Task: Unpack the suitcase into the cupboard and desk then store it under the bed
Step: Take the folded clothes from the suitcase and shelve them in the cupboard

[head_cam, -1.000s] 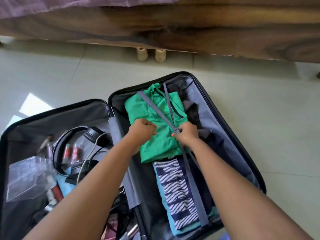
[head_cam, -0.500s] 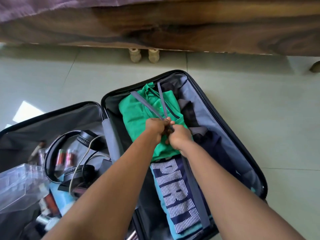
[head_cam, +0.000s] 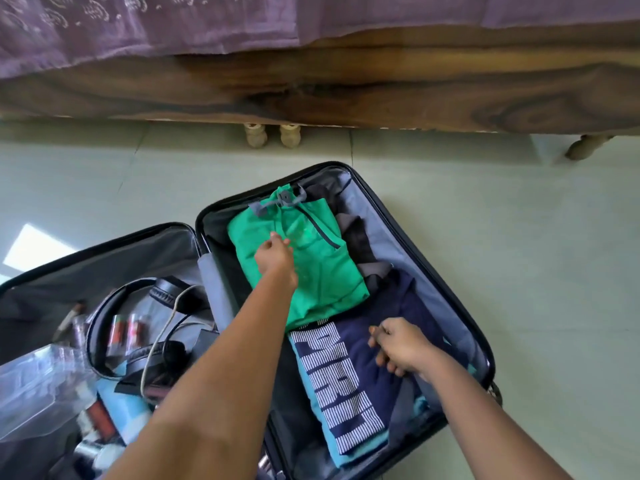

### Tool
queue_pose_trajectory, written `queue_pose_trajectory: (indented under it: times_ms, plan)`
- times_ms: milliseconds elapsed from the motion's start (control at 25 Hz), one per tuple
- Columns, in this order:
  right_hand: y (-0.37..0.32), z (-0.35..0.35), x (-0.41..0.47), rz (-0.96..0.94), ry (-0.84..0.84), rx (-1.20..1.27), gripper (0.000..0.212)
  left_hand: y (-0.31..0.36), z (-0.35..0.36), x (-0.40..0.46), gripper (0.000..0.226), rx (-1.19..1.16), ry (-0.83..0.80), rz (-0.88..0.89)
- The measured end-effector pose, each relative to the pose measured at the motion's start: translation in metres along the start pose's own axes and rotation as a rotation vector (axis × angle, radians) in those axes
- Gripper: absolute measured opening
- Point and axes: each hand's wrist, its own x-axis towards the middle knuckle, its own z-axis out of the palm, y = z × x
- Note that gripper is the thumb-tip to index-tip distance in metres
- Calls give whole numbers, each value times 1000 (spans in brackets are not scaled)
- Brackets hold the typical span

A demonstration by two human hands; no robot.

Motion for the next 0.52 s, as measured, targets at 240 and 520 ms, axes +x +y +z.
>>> queue_pose_trajectory:
  times_ms: [240, 520]
  plan:
    - [27, -4, -44, 251, -22, -300, 30, -118, -44, -107, 33, 519, 240, 34]
    - [19, -31, -10, 113, 192, -108, 34, -142, -70, -114, 106, 268, 55, -500]
